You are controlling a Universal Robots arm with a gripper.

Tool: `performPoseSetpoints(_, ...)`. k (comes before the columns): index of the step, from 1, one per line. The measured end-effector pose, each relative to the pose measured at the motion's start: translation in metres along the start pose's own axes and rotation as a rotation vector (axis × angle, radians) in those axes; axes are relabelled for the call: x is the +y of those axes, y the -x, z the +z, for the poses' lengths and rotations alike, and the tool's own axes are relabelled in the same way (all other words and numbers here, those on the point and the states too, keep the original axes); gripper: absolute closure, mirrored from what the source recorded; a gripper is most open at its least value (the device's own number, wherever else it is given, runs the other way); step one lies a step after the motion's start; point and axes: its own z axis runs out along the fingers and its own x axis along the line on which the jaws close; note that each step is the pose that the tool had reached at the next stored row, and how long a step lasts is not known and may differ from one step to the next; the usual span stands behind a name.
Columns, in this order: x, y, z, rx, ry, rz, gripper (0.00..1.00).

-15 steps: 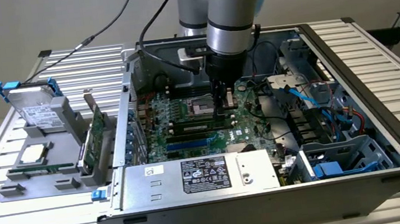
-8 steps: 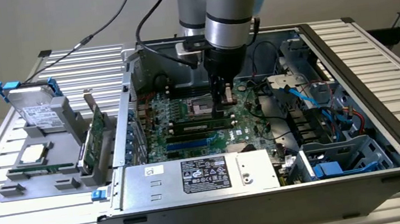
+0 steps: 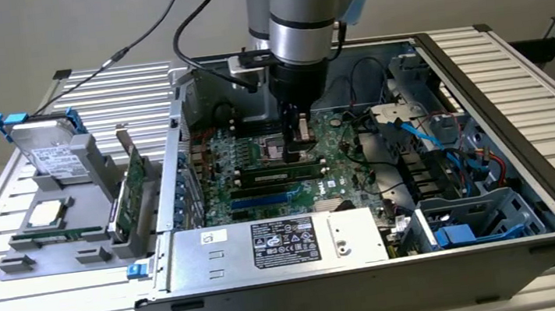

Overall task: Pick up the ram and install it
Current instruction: 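Press down the ram until it locks into place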

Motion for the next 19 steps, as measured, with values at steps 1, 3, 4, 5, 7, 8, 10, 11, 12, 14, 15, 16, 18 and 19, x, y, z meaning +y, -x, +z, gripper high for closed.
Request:
performPoseSetpoints(1,0.0034,0.000,0.0003,0.0000,-0.0001,0.000,0.90)
performPoseSetpoints(3,0.0095,0.000,0.0008,0.0000,-0.0003,0.000,0.90)
performPoseSetpoints(4,0.0127,0.001,0.0011,0.0000,-0.0004,0.000,0.90)
performPoseSetpoints(5,0.0156,0.001,0.0013,-0.0001,-0.0005,0.000,0.90)
performPoseSetpoints(7,0.0213,0.001,0.0018,0.0000,-0.0006,0.000,0.90)
performPoseSetpoints(8,0.0235,0.001,0.0020,-0.0001,-0.0007,0.000,0.90)
performPoseSetpoints(10,0.0250,0.001,0.0021,0.0000,-0.0005,0.000,0.90)
performPoseSetpoints(11,0.0252,0.001,0.0026,-0.0001,-0.0007,0.000,0.90)
performPoseSetpoints(12,0.0252,0.001,0.0034,0.0000,-0.0007,0.000,0.90)
performPoseSetpoints(14,0.0253,0.001,0.0053,0.0000,-0.0006,0.000,0.90)
performPoseSetpoints(15,0.0252,0.001,0.0061,0.0000,-0.0006,0.000,0.90)
performPoseSetpoints(16,0.0252,0.001,0.0070,0.0000,-0.0007,0.000,0.90)
performPoseSetpoints(18,0.0251,0.002,0.0087,0.0000,-0.0007,0.000,0.90)
performPoseSetpoints(19,0.0251,0.002,0.0096,0.0000,-0.0006,0.000,0.90)
